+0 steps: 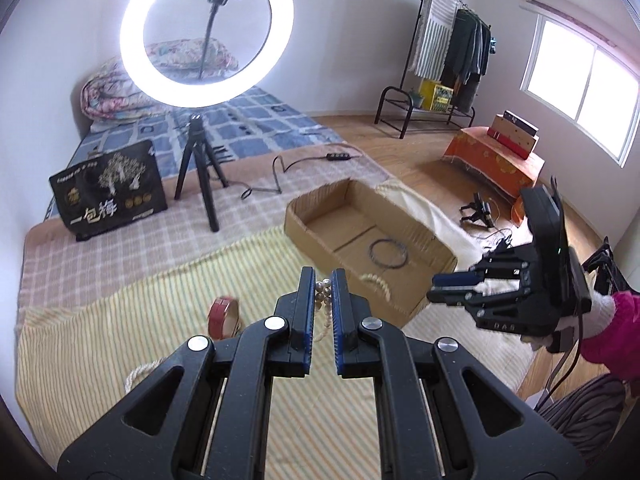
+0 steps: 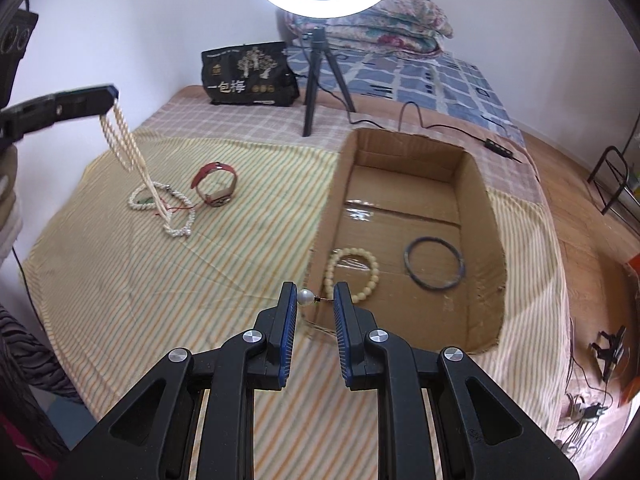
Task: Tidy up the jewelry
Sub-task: 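Carry the earring over the box with the right tool while the left tool lifts the necklace above it, then lower the necklace into the box and open the left tool while the right tool releases the earring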
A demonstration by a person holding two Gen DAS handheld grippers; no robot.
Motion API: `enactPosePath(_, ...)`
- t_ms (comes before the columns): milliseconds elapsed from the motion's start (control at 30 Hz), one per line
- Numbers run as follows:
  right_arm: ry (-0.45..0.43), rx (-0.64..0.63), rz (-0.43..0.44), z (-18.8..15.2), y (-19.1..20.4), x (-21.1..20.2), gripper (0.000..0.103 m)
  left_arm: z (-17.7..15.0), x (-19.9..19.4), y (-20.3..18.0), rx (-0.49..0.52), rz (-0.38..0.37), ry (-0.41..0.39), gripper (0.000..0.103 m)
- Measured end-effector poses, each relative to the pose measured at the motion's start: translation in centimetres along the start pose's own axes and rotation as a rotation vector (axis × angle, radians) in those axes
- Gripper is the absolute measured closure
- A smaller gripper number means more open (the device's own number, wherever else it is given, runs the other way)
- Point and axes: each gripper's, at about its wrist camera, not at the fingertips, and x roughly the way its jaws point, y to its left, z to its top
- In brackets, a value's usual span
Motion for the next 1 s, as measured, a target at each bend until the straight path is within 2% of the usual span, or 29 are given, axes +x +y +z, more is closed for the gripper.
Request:
enactPosePath(333, 0.017, 0.047, -0.041, -0.4, -3.2, -0.3, 0.086, 5.8, 4.6, -3.1, 0.022, -0.050, -0.038, 0.097)
enactPosePath(533, 0.024, 0.050, -0.049, -0.1, -4.3, -0.2, 0.086, 8.1, 8.2, -4.9, 0.034, -0.061, -0.039, 0.097)
enactPosePath(733, 0.033, 0.051, -0.061, 0.1, -5.0, 0.4, 0.086, 9.3, 11.8, -5.3, 0.012, -0.058, -0.020, 0.097)
enactPosePath(1000, 0.042, 0.051, -0.068, 0.0, -5.5, 1.5, 0.086, 9.0, 15.8, -4.8, -0.020, -0.037, 0.030, 0.097)
